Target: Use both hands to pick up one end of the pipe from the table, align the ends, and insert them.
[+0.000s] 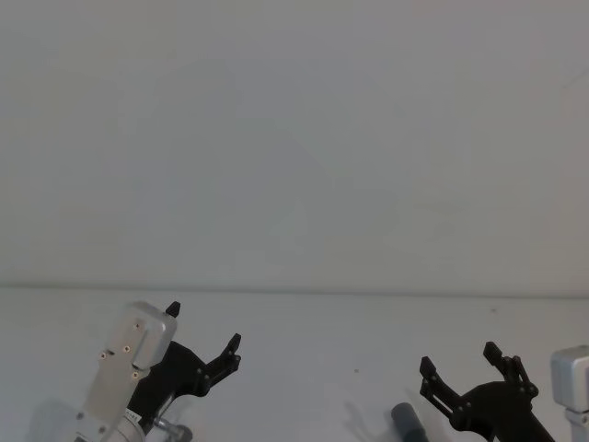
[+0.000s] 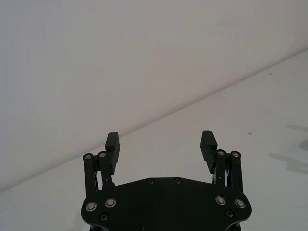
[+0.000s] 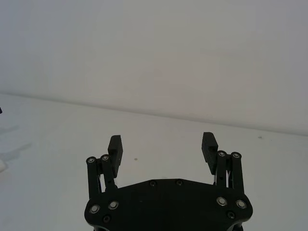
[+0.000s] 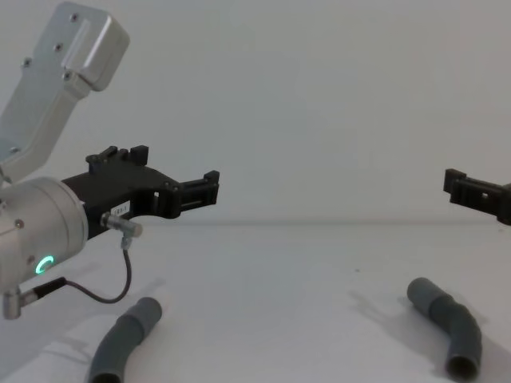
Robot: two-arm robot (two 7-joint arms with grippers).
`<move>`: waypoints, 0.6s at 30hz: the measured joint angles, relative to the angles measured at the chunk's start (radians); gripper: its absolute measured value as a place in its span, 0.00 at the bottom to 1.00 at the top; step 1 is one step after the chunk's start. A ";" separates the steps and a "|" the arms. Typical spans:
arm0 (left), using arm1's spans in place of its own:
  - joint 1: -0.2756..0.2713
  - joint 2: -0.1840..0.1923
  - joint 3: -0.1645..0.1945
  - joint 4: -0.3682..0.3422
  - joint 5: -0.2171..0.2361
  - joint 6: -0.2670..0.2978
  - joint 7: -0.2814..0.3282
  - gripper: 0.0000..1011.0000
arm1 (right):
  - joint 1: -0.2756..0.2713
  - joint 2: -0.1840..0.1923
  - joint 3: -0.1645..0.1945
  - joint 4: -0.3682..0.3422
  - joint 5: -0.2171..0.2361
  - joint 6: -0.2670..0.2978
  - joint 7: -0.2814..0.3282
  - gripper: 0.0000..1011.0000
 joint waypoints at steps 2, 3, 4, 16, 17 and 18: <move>0.000 0.000 0.000 0.000 0.000 0.000 0.000 0.99 | 0.000 0.000 0.000 0.000 0.000 0.000 0.000 0.99; 0.000 0.000 0.000 0.000 0.000 0.000 0.000 0.99 | 0.000 0.000 0.000 0.000 0.000 0.000 0.000 0.99; 0.000 0.000 0.000 0.000 0.000 0.000 0.000 0.99 | 0.000 0.000 0.000 0.000 0.000 0.000 0.000 0.99; 0.000 0.000 0.000 0.000 0.000 0.000 0.000 0.99 | 0.000 0.000 0.000 0.000 0.000 0.000 0.000 0.99; 0.000 0.000 0.000 0.000 0.000 0.000 0.000 0.99 | 0.000 0.000 0.000 0.000 0.000 0.000 0.000 0.99; 0.000 0.000 0.000 0.000 0.000 0.000 0.000 0.99 | 0.000 0.000 0.000 0.000 0.000 0.000 0.000 0.99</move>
